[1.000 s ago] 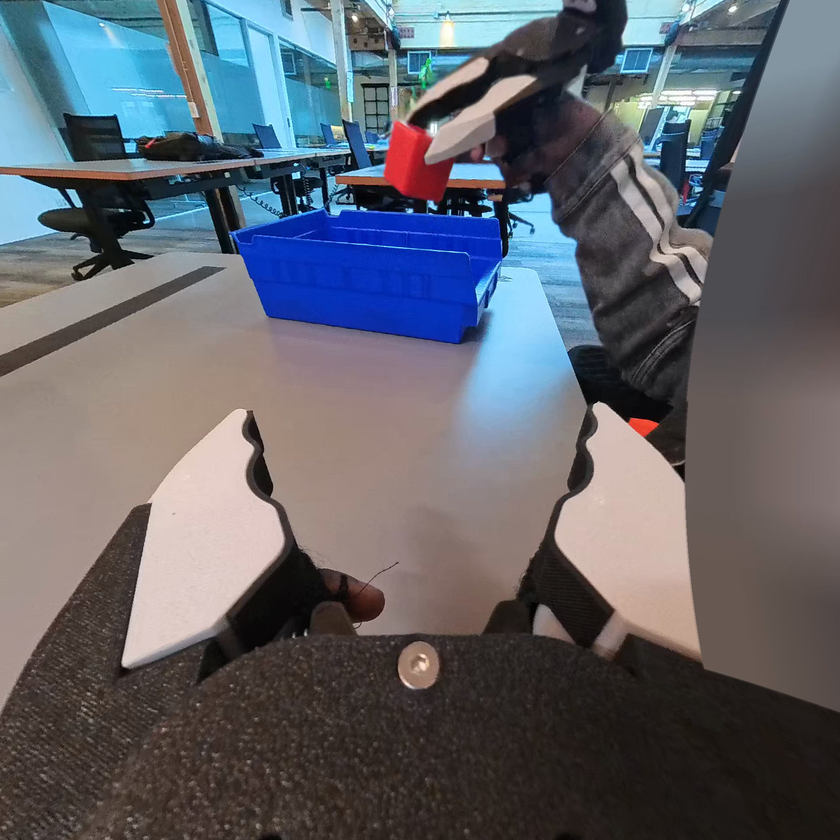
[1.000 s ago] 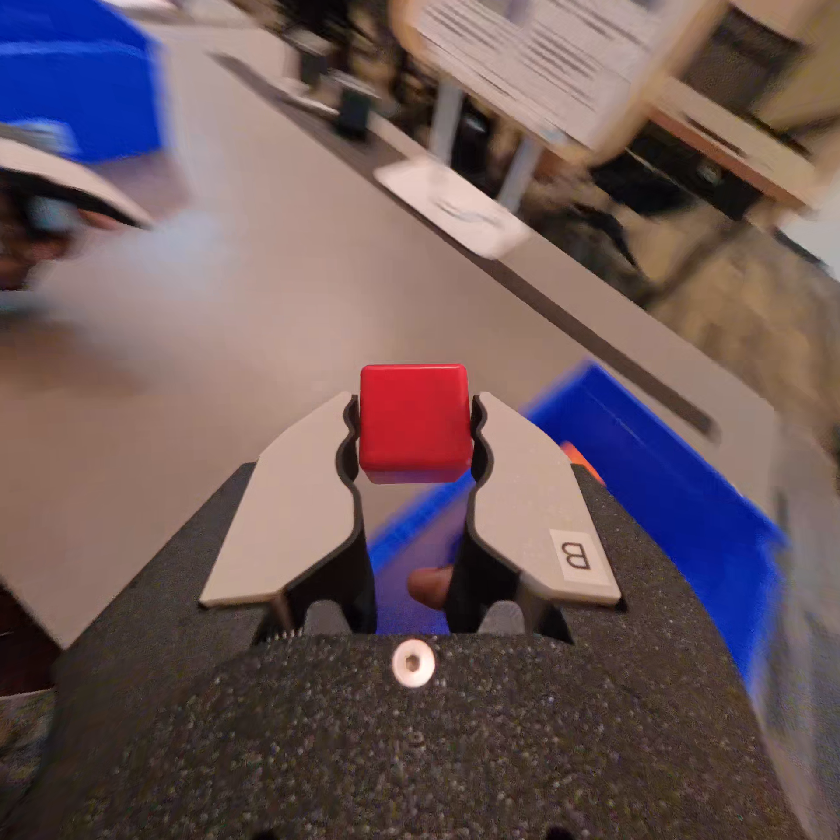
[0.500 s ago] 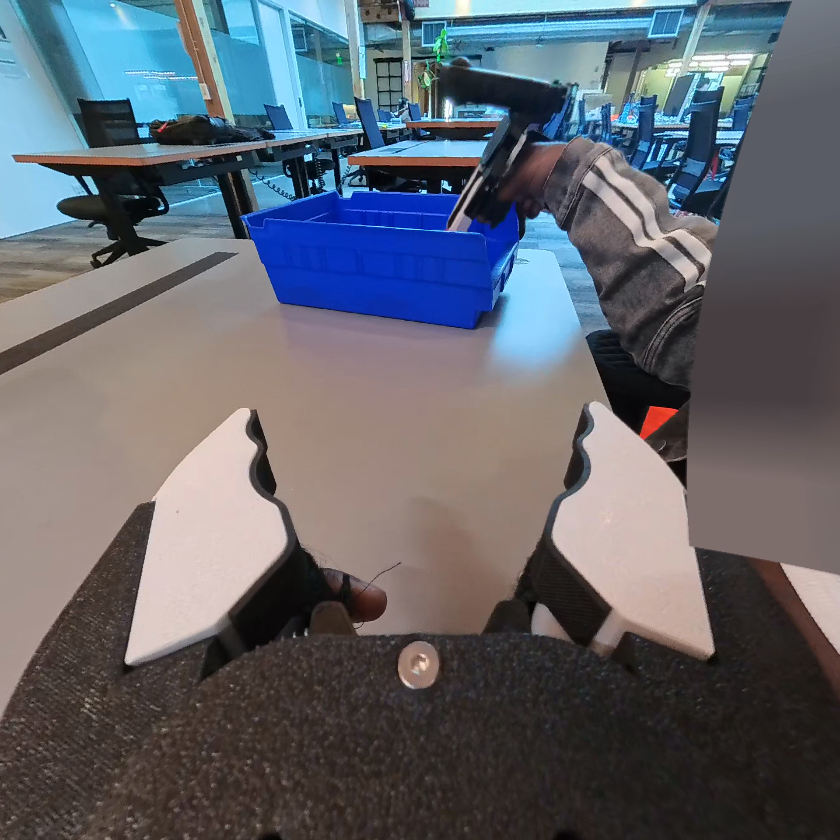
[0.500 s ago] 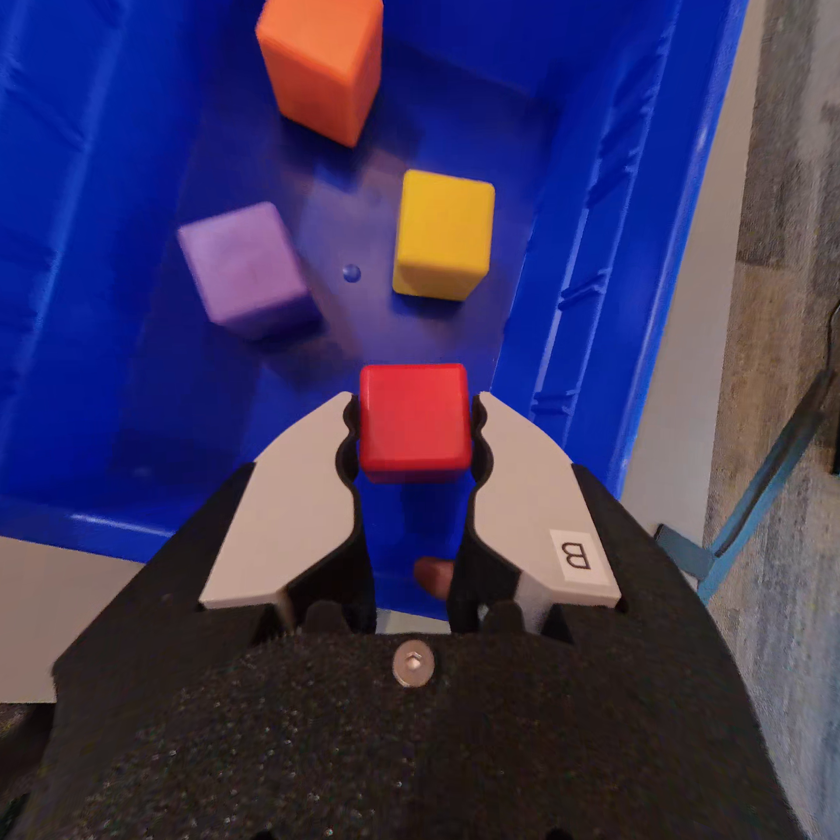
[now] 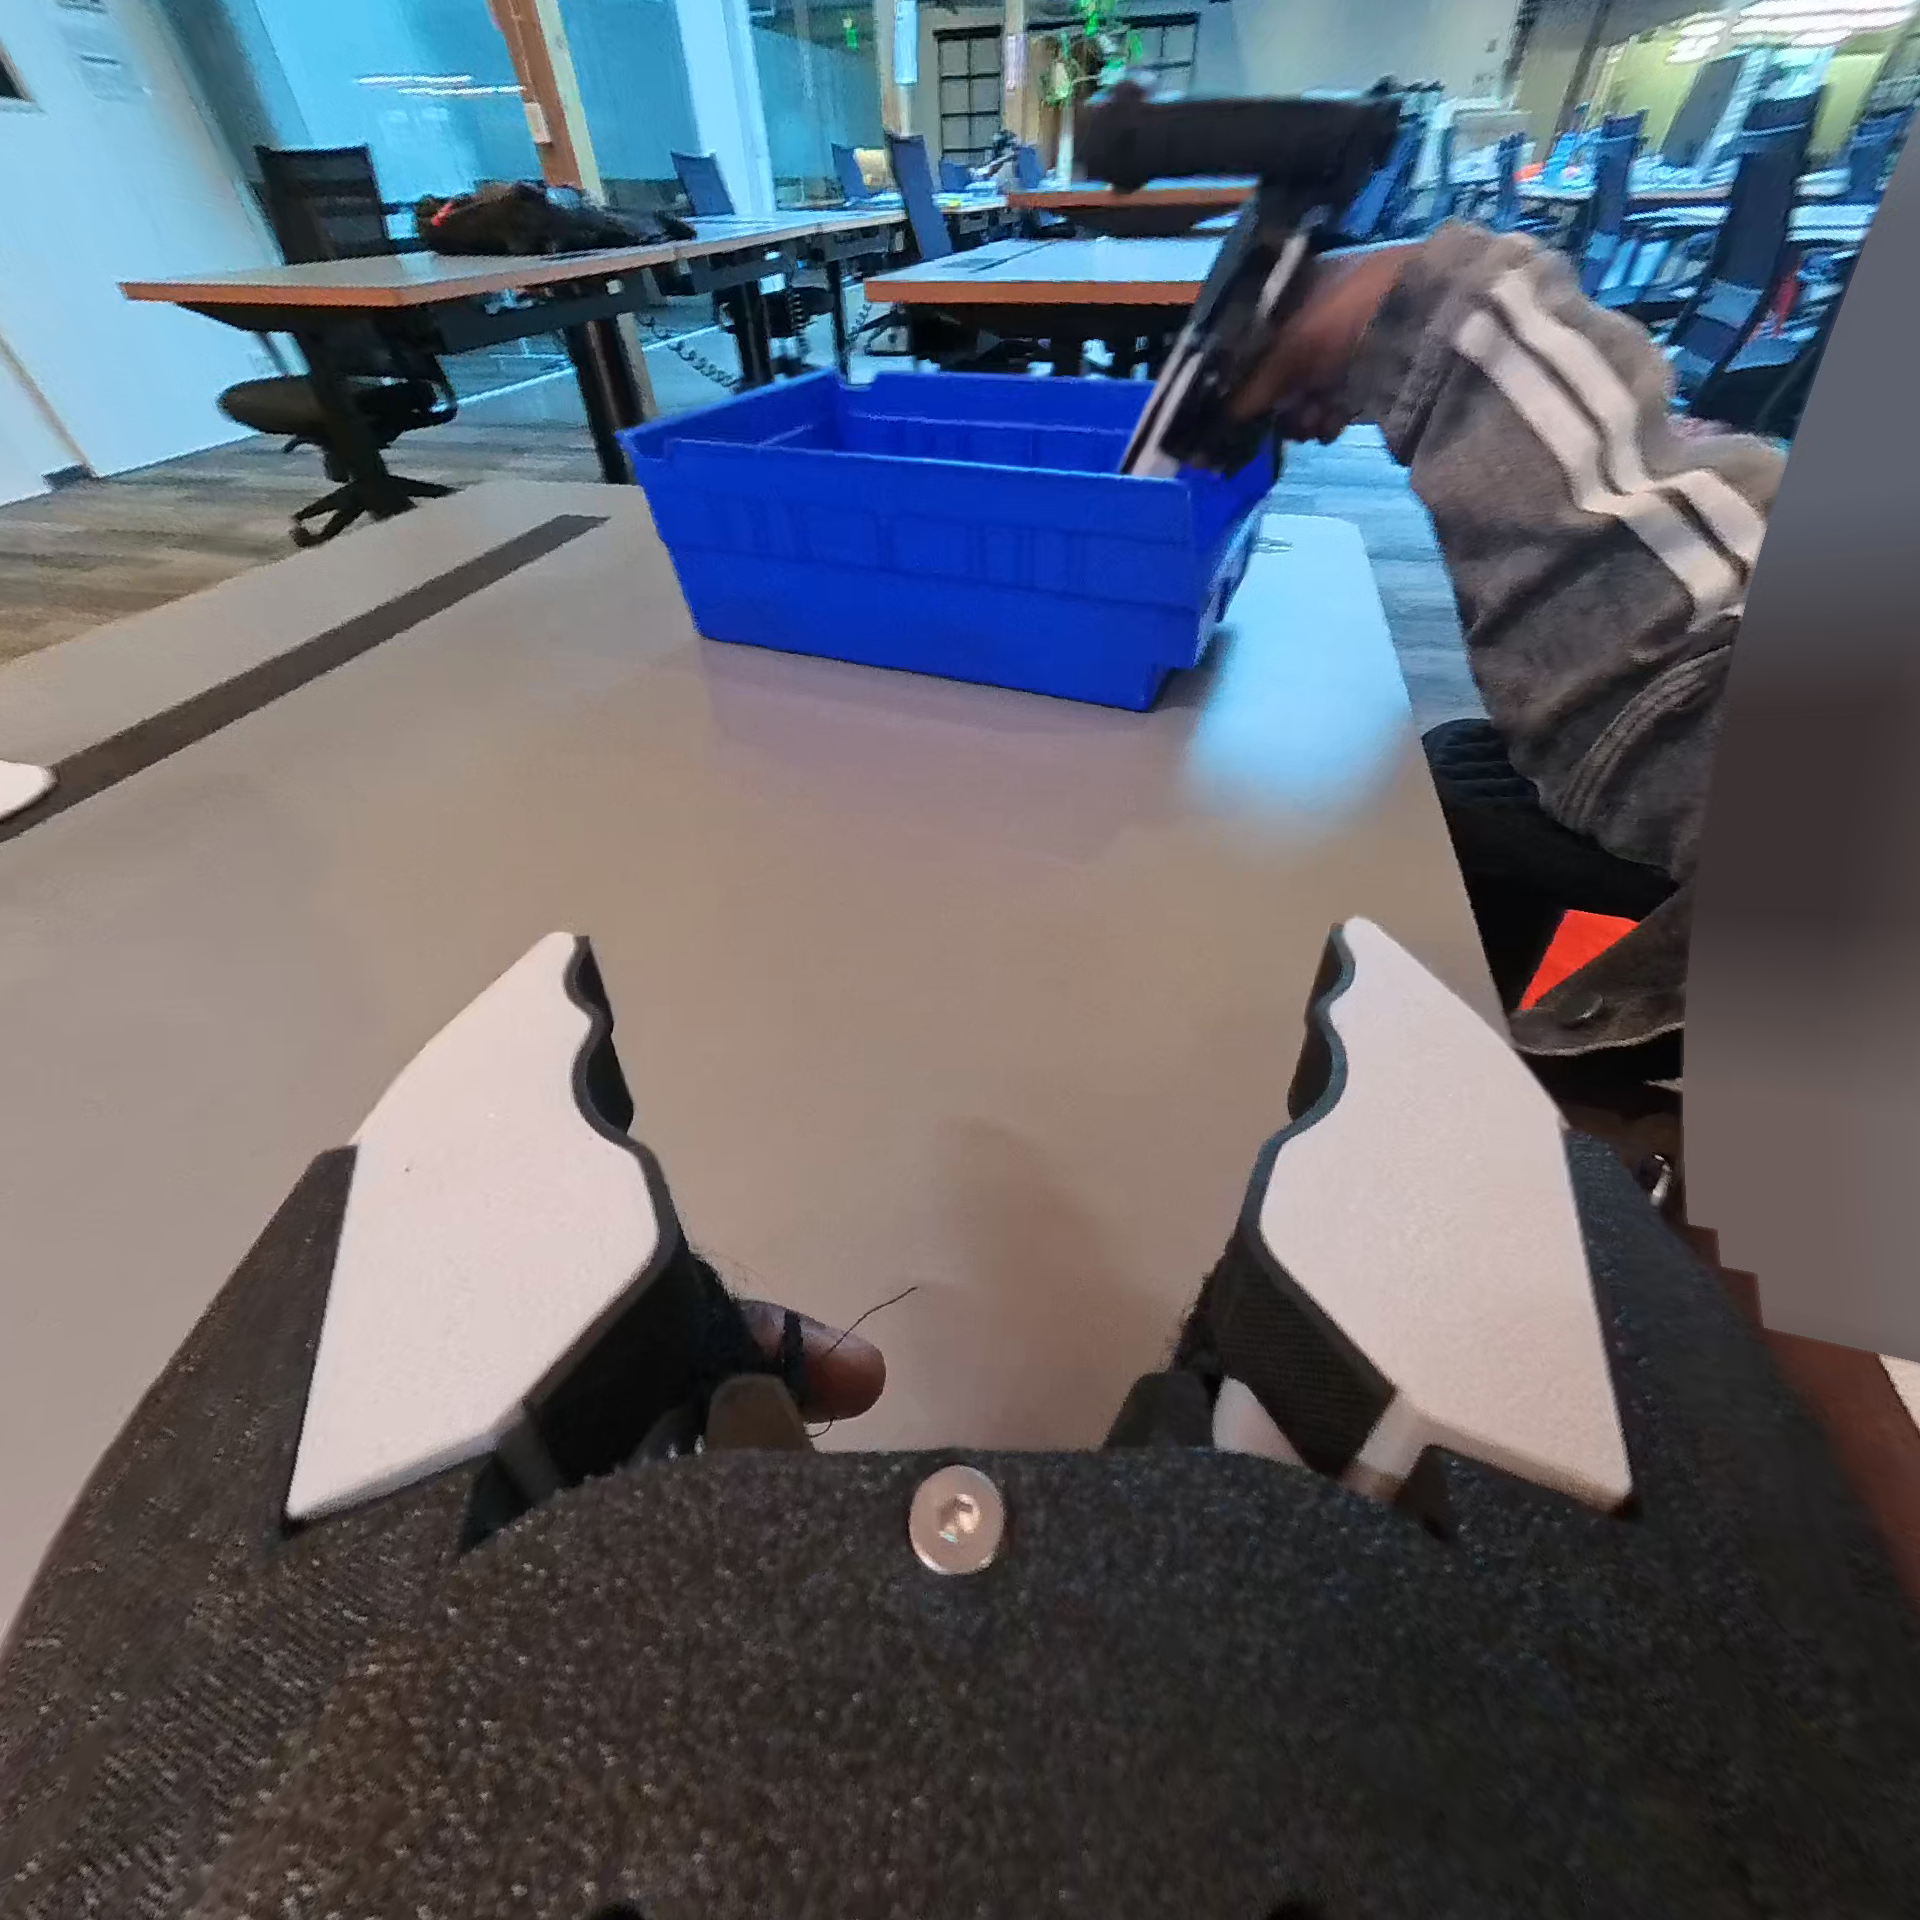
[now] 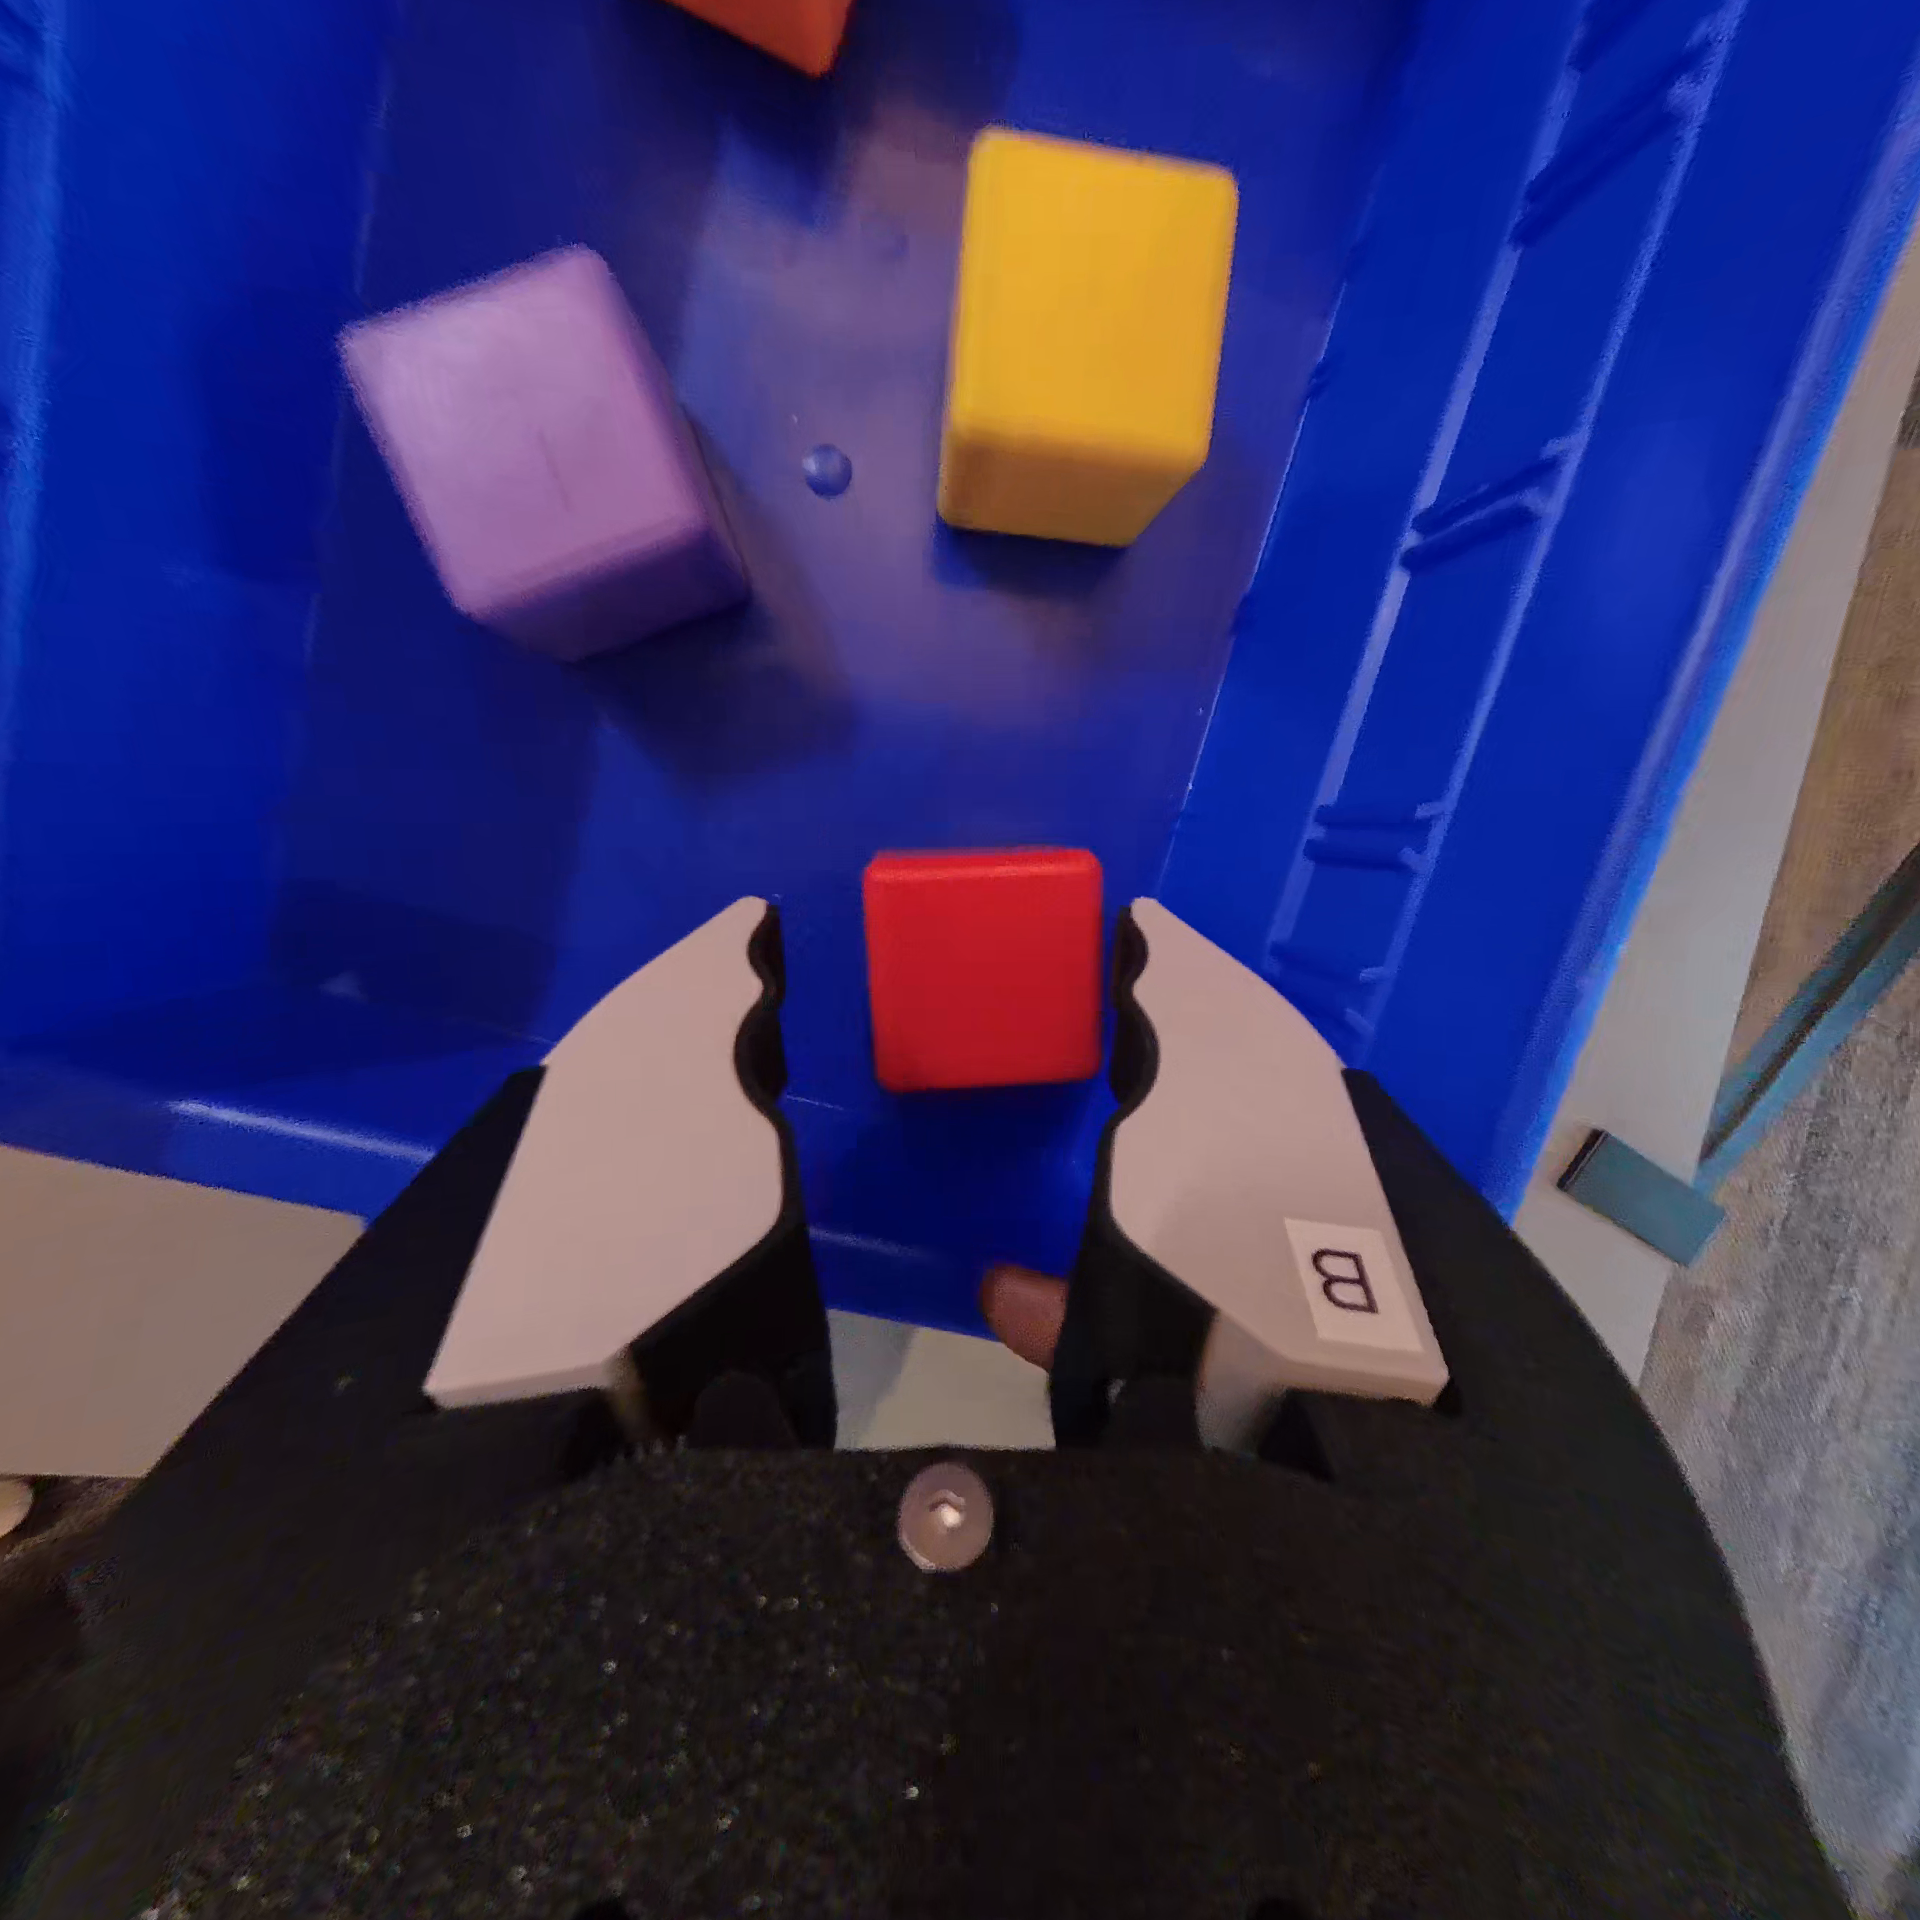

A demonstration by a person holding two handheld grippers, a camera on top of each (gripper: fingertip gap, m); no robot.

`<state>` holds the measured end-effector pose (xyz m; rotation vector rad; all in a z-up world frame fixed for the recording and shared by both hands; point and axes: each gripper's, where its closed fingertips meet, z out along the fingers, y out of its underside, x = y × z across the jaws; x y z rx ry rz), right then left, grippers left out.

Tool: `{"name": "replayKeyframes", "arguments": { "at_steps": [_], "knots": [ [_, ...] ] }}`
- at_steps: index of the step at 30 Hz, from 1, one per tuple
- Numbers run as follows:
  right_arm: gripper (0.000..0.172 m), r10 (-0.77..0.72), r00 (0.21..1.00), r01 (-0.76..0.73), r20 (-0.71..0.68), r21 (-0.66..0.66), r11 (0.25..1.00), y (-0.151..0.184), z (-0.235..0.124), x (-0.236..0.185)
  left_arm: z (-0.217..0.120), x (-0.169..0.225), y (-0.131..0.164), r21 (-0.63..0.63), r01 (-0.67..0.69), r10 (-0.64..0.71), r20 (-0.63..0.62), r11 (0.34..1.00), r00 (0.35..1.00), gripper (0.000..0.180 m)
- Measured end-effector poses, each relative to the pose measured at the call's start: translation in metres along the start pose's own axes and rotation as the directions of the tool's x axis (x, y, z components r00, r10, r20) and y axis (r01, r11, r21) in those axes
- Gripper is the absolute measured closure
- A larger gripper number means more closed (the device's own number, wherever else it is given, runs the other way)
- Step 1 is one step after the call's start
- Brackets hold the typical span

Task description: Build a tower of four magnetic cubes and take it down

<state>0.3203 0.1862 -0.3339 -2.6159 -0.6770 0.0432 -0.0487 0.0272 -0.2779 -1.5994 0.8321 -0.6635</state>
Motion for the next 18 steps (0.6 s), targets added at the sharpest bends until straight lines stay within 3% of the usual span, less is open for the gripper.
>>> {"name": "replayKeyframes", "arguments": {
  "at_steps": [4,8,11,13,15,18],
  "knots": [
    [0.089,-0.034,0.999,0.028,0.016,0.284,0.959,-0.045,-0.041,-0.022,-0.024,-0.028,-0.028,-0.029,0.017,-0.009,0.259,0.999,0.966,0.059],
    [0.080,-0.097,0.994,0.057,0.055,0.501,0.864,-0.081,-0.082,-0.064,-0.087,-0.059,-0.046,-0.153,0.080,0.031,0.617,0.985,0.786,0.066],
    [0.078,-0.181,0.982,0.134,0.052,0.483,0.865,-0.084,-0.082,-0.095,-0.144,-0.073,-0.034,-0.310,0.175,0.141,0.775,0.935,0.617,0.068],
    [0.078,-0.235,0.971,0.198,0.036,0.426,0.883,-0.082,-0.071,-0.112,-0.174,-0.077,-0.021,-0.367,0.262,0.179,0.822,0.892,0.540,0.074],
    [0.079,-0.267,0.964,0.252,-0.006,0.348,0.903,-0.078,-0.056,-0.120,-0.195,-0.081,-0.003,-0.414,0.351,0.207,0.842,0.840,0.498,0.074],
    [0.081,-0.330,0.944,0.323,-0.014,0.254,0.912,-0.071,-0.039,-0.135,-0.213,-0.084,0.030,-0.477,0.475,0.227,0.841,0.739,0.492,0.073]
  ]
}}
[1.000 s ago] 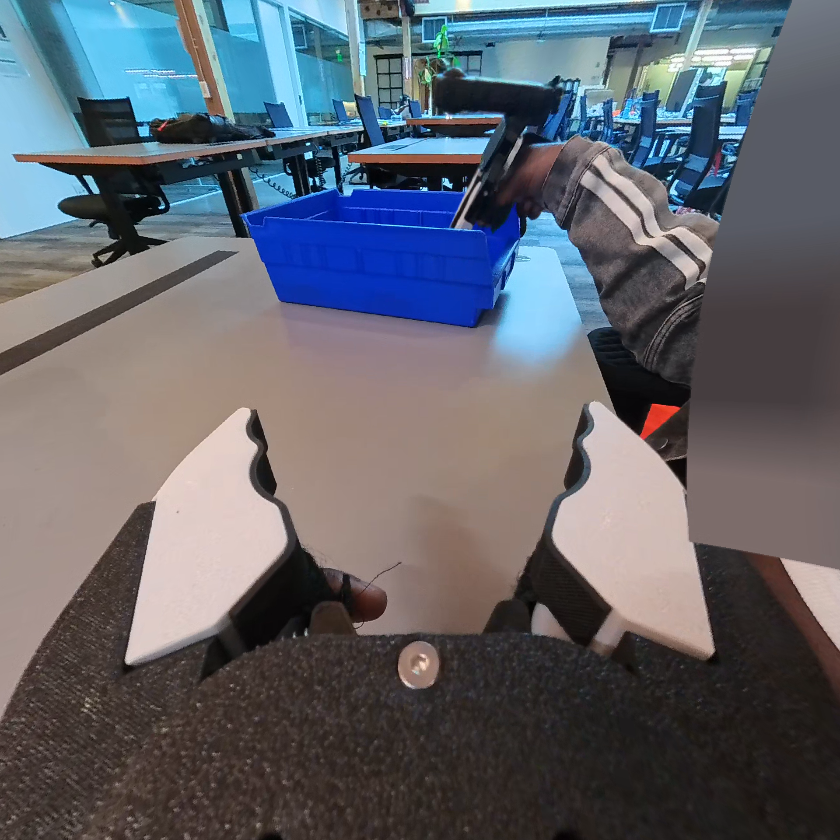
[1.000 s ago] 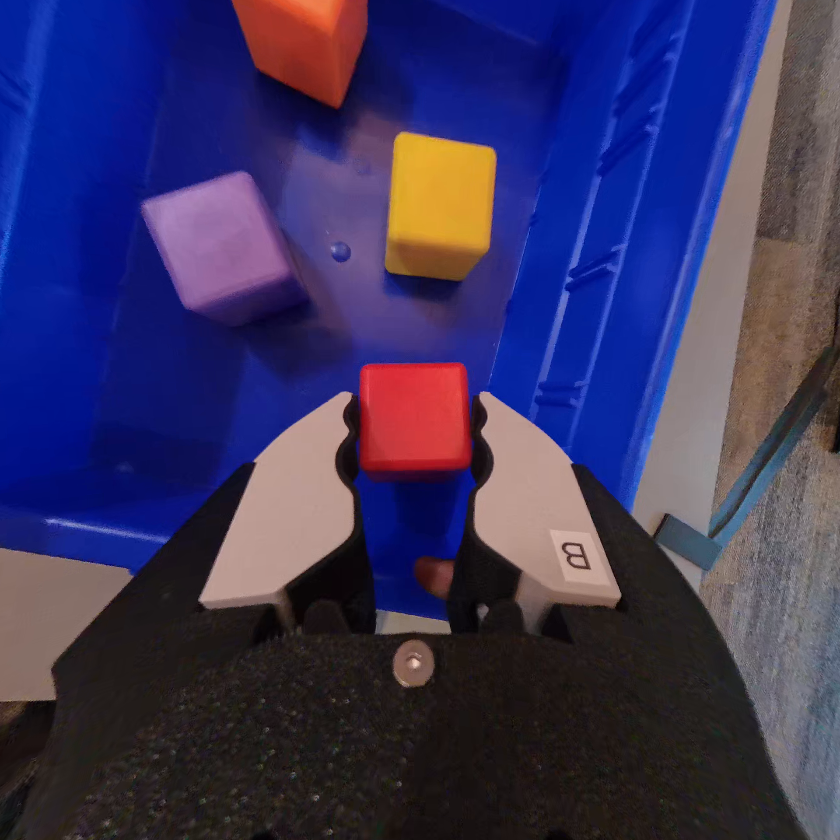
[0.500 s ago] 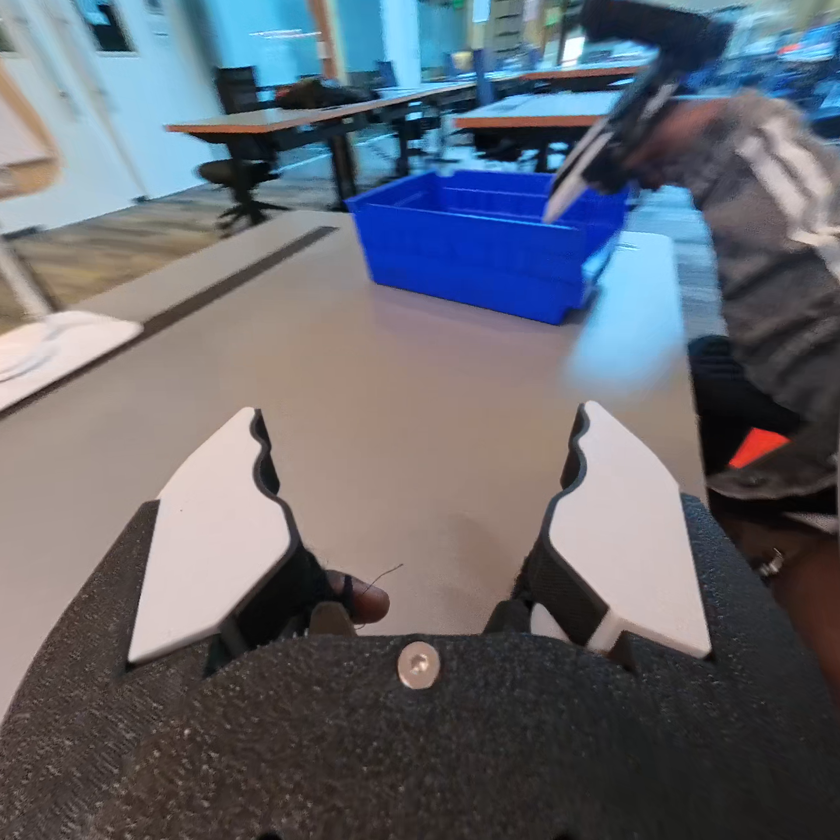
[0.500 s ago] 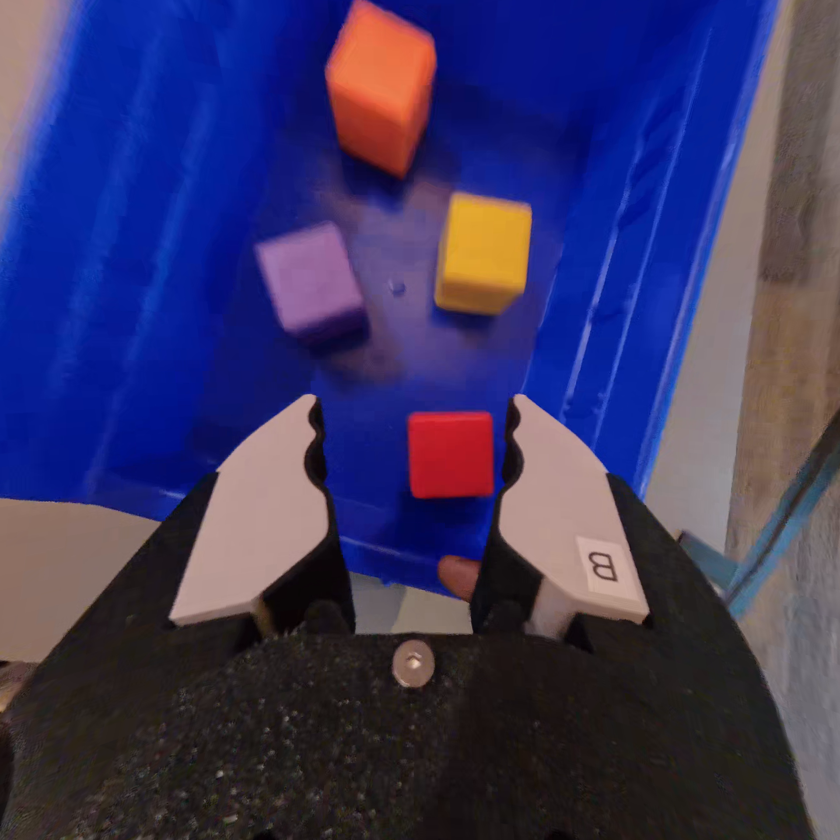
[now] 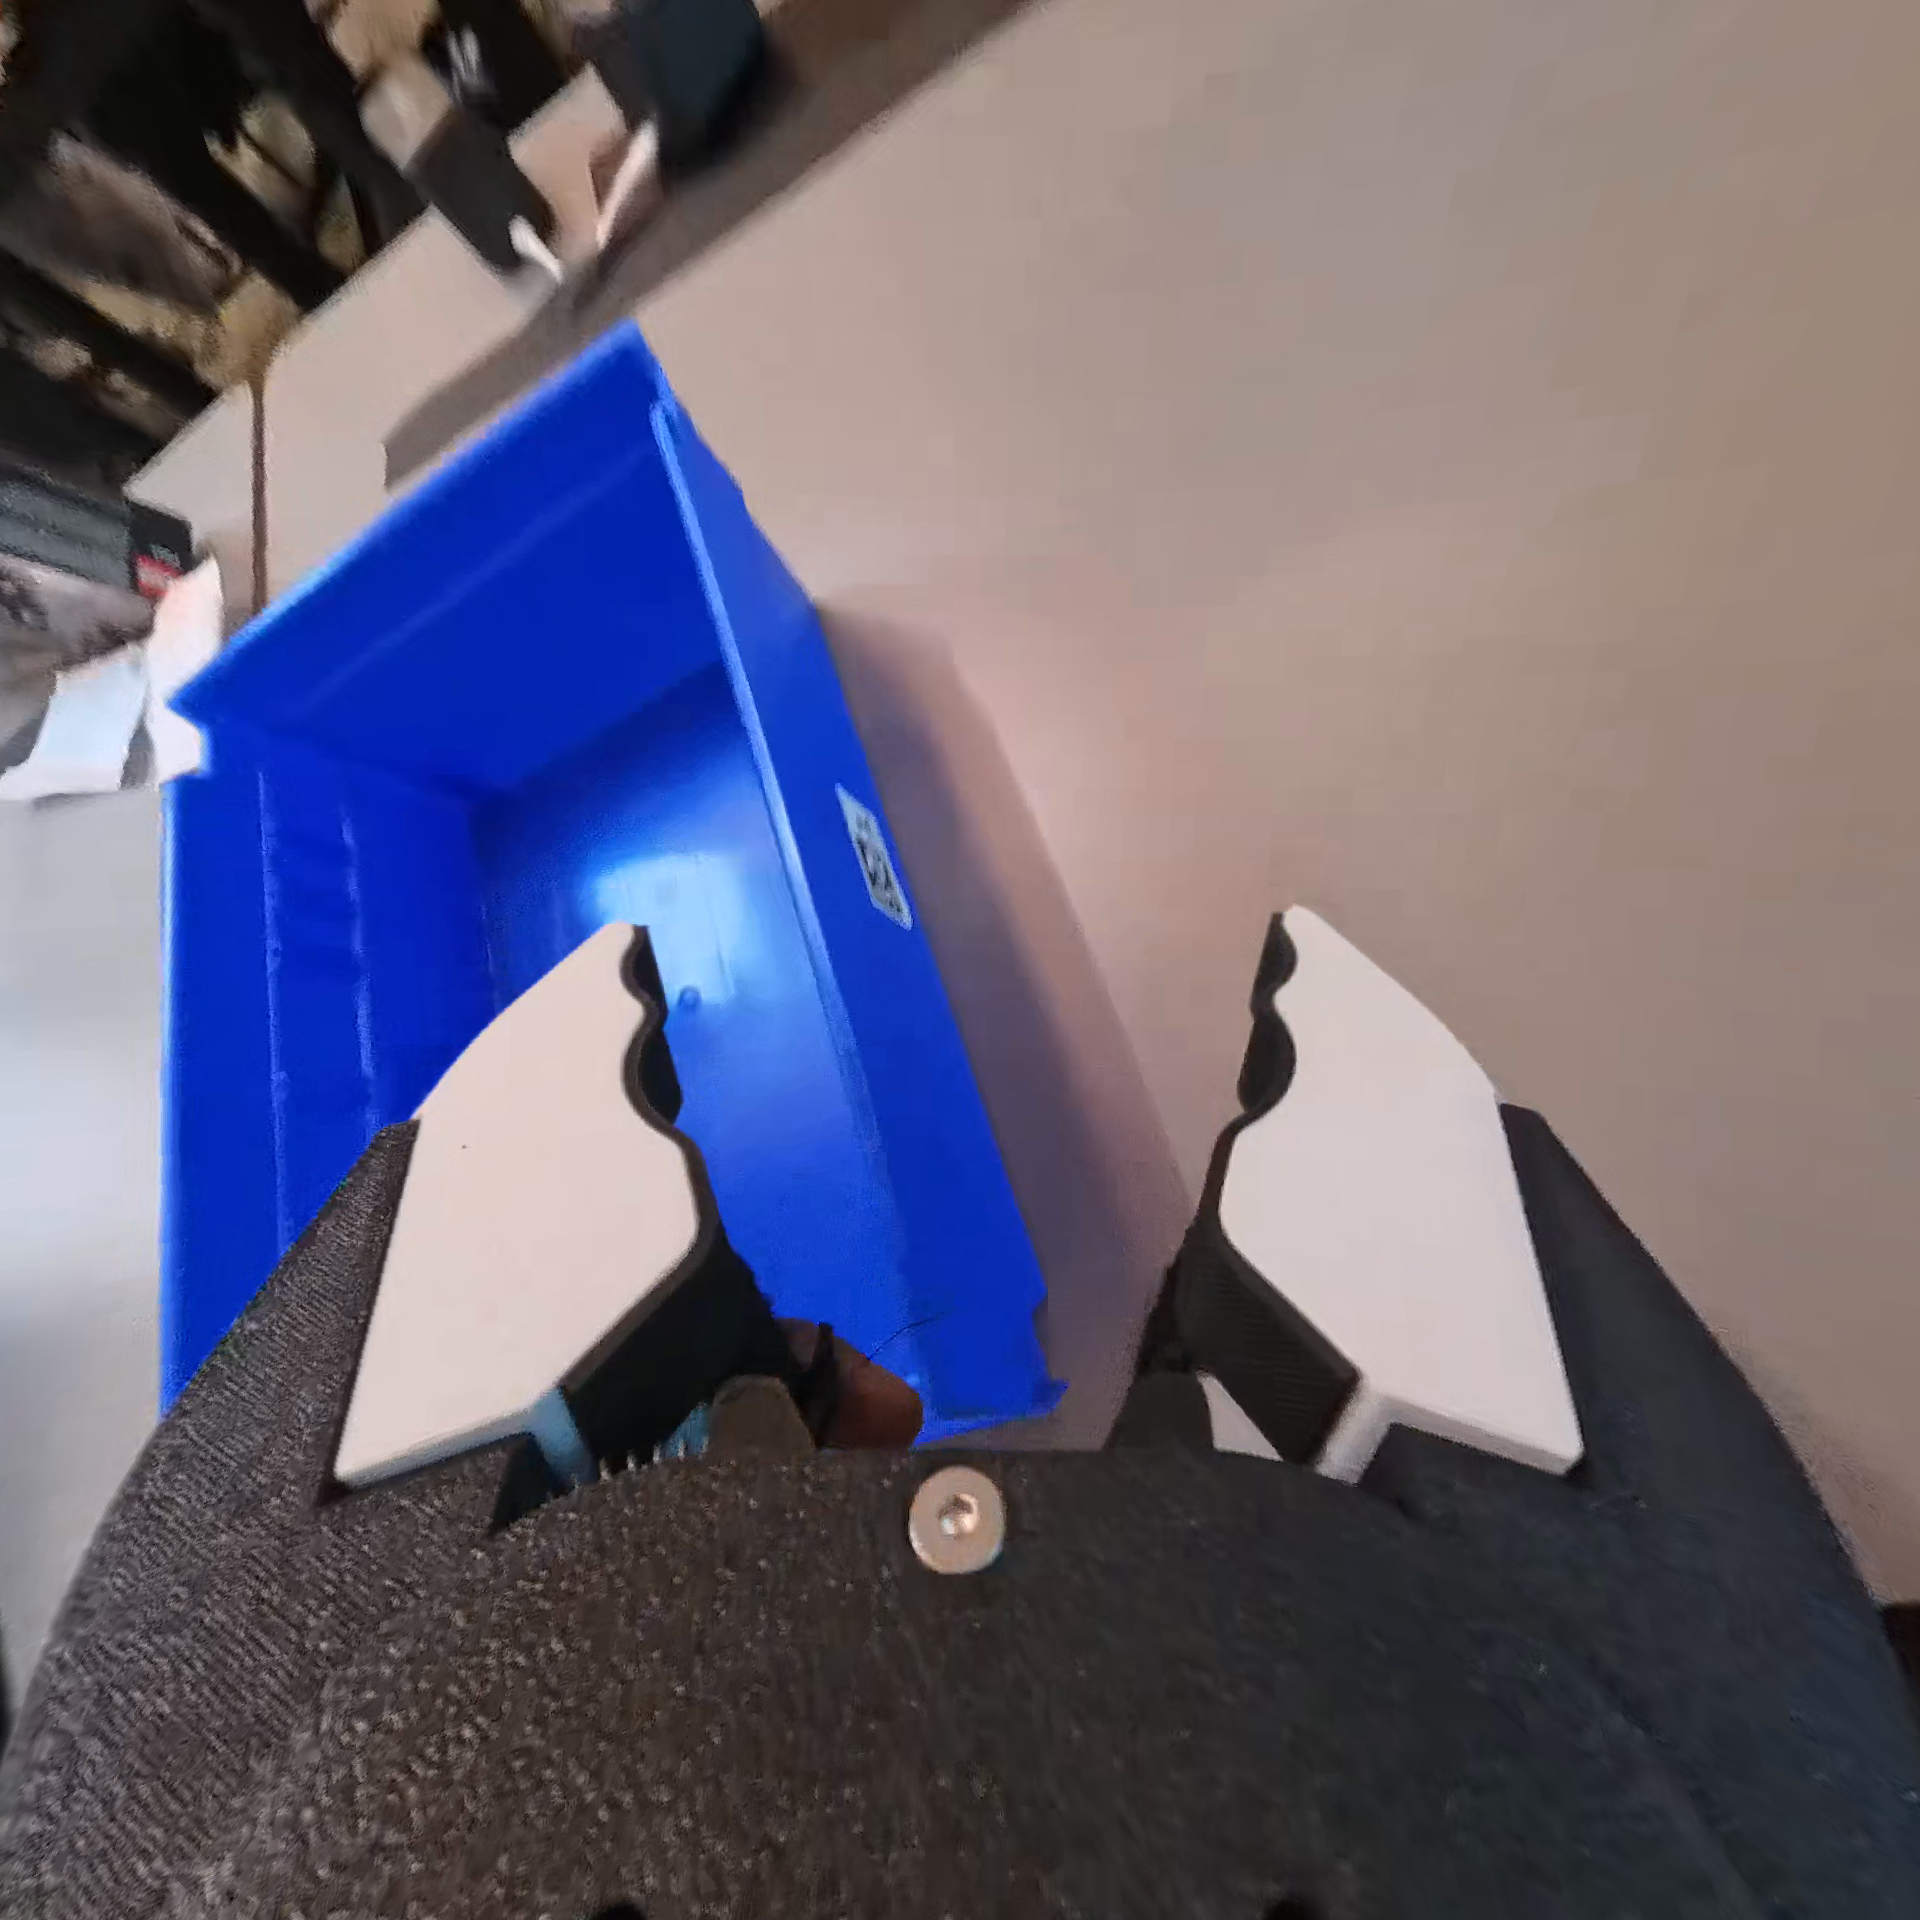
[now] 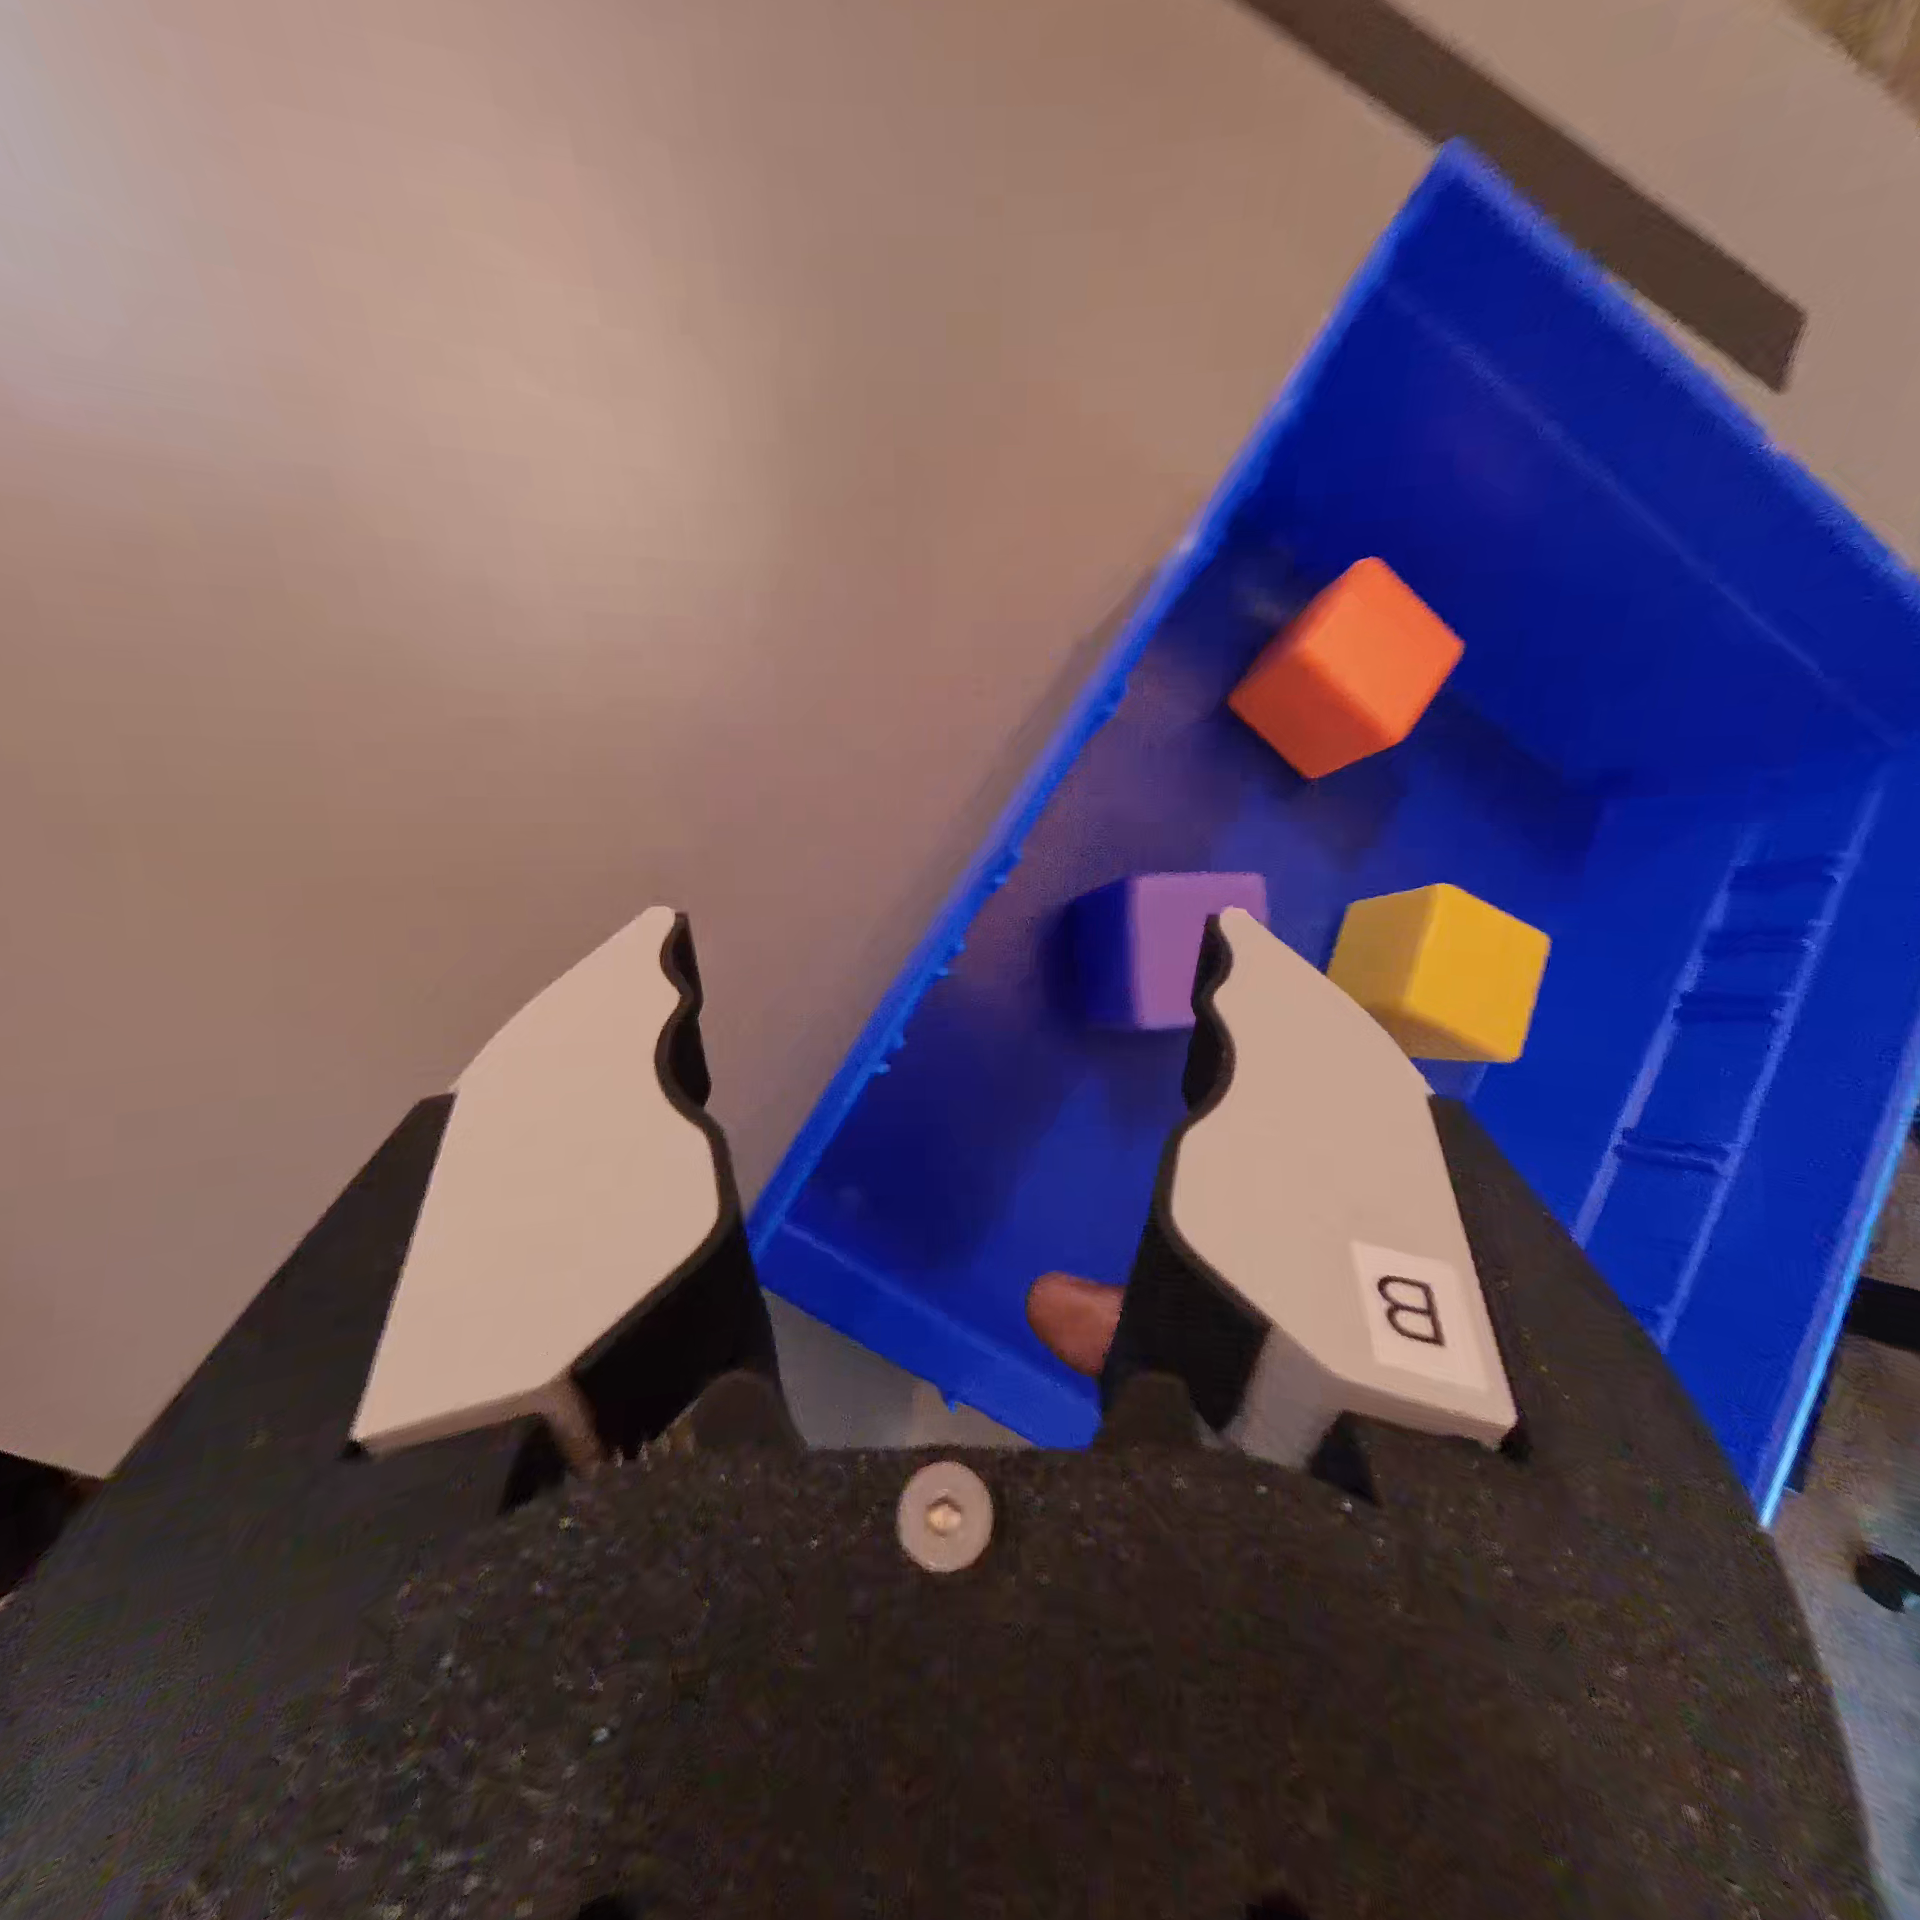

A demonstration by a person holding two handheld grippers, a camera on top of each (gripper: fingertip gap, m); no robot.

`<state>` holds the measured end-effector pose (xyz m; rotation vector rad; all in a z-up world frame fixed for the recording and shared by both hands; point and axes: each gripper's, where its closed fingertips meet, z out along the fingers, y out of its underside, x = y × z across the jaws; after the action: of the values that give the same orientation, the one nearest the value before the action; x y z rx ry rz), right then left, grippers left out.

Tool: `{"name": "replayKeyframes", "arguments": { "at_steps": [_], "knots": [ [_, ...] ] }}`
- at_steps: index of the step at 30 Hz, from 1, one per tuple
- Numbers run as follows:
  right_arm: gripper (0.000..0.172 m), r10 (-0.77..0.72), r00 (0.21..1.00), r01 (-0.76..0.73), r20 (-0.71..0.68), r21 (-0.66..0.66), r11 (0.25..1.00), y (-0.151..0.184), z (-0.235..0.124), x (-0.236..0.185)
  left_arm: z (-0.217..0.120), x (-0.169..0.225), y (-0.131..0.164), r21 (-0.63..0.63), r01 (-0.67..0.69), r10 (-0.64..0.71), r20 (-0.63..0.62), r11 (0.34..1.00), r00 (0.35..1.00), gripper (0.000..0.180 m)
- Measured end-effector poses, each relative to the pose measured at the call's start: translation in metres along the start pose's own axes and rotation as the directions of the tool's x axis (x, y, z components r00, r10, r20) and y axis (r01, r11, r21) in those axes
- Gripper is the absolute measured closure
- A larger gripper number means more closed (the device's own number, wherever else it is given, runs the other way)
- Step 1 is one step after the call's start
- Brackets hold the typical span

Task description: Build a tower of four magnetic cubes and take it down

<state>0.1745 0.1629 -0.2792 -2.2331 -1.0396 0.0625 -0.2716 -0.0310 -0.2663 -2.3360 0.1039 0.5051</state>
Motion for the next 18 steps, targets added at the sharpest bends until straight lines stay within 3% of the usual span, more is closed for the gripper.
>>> {"name": "replayKeyframes", "arguments": {
  "at_steps": [3,5,9,12,18],
  "knots": [
    [0.085,-0.026,0.999,0.024,-0.022,-0.057,0.998,0.005,0.006,-0.004,0.011,-0.005,0.012,-0.061,-0.008,0.008,0.011,0.998,1.000,0.081],
    [0.092,-0.038,0.999,0.036,-0.021,-0.089,0.995,0.009,0.009,-0.006,0.015,-0.006,0.018,-0.085,-0.007,0.007,0.001,0.996,1.000,0.095],
    [0.108,-0.068,0.998,0.064,-0.017,-0.157,0.986,0.018,0.015,-0.009,0.020,-0.008,0.027,-0.130,-0.028,0.029,0.003,0.991,1.000,0.134],
    [0.120,-0.091,0.996,0.089,-0.005,-0.175,0.981,0.019,0.019,-0.015,0.018,-0.023,0.028,-0.129,-0.016,0.027,0.079,0.992,0.996,0.167],
    [0.132,-0.128,0.990,0.111,-0.062,-0.228,0.967,0.025,0.015,-0.008,0.012,-0.024,0.034,-0.128,-0.068,0.074,0.042,0.989,0.996,0.173]
  ]
}}
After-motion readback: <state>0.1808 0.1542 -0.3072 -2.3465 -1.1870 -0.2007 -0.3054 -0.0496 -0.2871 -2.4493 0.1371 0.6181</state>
